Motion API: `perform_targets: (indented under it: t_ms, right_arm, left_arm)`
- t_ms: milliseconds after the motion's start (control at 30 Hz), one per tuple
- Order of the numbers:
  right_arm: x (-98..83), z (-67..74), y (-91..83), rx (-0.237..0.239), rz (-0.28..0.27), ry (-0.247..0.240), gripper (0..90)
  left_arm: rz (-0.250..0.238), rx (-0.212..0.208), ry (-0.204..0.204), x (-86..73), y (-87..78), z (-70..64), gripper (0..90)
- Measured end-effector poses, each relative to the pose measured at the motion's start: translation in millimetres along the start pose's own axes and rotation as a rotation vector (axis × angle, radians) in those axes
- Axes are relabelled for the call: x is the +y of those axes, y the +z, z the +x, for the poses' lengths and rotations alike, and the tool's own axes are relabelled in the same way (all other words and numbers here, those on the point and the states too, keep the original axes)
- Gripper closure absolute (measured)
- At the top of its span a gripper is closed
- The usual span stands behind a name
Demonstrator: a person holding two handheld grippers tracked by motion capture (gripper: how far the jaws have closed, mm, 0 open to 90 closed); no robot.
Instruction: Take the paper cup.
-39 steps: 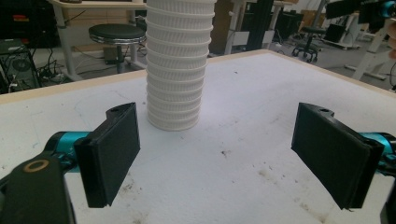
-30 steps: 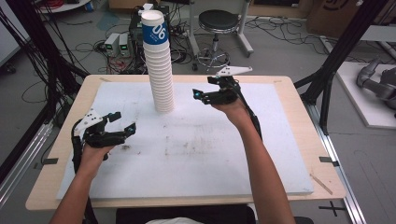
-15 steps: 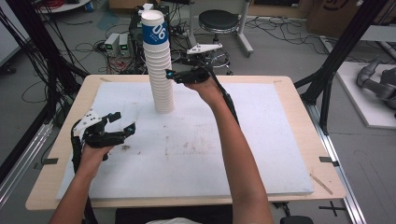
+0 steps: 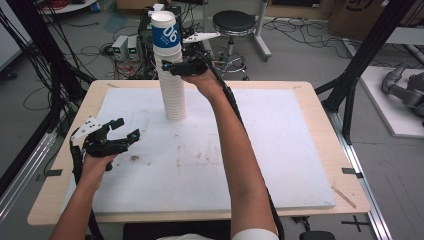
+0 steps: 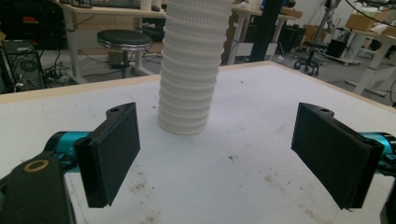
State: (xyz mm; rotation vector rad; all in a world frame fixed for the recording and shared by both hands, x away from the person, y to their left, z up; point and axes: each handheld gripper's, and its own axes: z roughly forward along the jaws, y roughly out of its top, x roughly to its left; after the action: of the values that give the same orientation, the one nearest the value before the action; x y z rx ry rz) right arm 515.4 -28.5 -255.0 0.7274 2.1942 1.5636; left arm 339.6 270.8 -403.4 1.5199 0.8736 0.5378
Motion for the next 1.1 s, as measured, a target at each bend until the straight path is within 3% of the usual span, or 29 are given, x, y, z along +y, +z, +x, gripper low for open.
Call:
perform_targets:
  t_ms: [267, 300, 333, 433, 467, 500, 533, 567, 600, 633, 733, 767, 900, 933, 967, 1000, 1100]
  right_arm:
    - [-3.4, 0.5, -0.1, 0.001, -0.023, 0.007, 15.4]
    - [-3.6, 1.3, -0.4, 0.003, -0.023, 0.006, 15.5]
    - [-3.6, 1.3, -0.4, 0.003, -0.023, 0.006, 15.5]
    - [-3.9, 2.6, -1.1, 0.007, -0.024, -0.002, 15.7]
    - [-4.3, 3.0, -1.6, 0.006, -0.027, -0.002, 15.8]
    - [-5.0, 3.0, -1.9, 0.007, -0.03, -0.007, 15.8]
    - [-5.2, 3.3, -2.4, 0.009, -0.03, -0.008, 15.9]
    - [-5.1, 3.1, -2.7, 0.009, -0.032, -0.013, 15.9]
    - [-5.1, 3.3, -3.3, 0.013, -0.027, -0.009, 15.9]
    - [-5.1, 2.9, -3.3, 0.015, -0.028, -0.01, 16.0]
    - [-5.4, 2.4, -3.6, 0.016, -0.029, -0.011, 16.0]
    - [-5.3, 2.6, -3.5, 0.016, -0.031, -0.01, 16.0]
    - [-6.0, 3.3, -4.1, 0.019, -0.031, -0.01, 16.0]
    - [-6.2, 3.1, -4.1, 0.019, -0.032, -0.005, 16.0]
    - [-6.2, 3.1, -4.3, 0.019, -0.032, -0.004, 16.0]
    - [-6.2, 3.0, -4.5, 0.018, -0.033, -0.006, 16.0]
    - [-6.2, 2.6, -4.5, 0.019, -0.033, 0.0, 16.1]
  left_arm:
    - [-0.05, 0.018, 0.002, 22.1, -9.1, 12.5, 15.2]
    - [-0.043, 0.017, 0.013, 32.6, -10.1, 17.3, 15.2]
    - [-0.043, 0.017, 0.013, 32.6, -10.1, 17.3, 15.2]
    - [-0.084, 0.0, -0.005, 62.0, -9.9, 27.3, 15.3]
    - [-0.084, 0.0, -0.005, 62.0, -9.9, 27.3, 15.3]
    - [-0.09, -0.017, 0.0, 77.0, -7.9, 31.5, 15.3]
    - [-0.09, -0.017, 0.0, 77.0, -7.9, 31.5, 15.4]
    - [-0.078, -0.033, 0.013, 93.5, -3.7, 33.9, 15.4]
    - [-0.078, -0.033, 0.013, 93.5, -3.7, 33.9, 15.4]
    - [-0.077, -0.054, 0.032, 111.7, 2.1, 34.1, 15.4]
    - [-0.068, -0.076, 0.067, 139.4, 14.8, 33.6, 15.4]
    - [-0.068, -0.076, 0.067, 139.4, 14.8, 33.6, 15.4]
    - [-0.066, -0.114, 0.098, 171.2, 33.3, 32.4, 15.4]
    - [-0.071, -0.126, 0.112, 185.7, 40.6, 32.4, 15.4]
    - [-0.071, -0.126, 0.112, 185.7, 40.6, 32.4, 15.4]
    - [-0.072, -0.128, 0.122, 199.4, 47.0, 33.3, 15.4]
    - [-0.064, -0.137, 0.136, 215.0, 58.5, 31.3, 15.4]
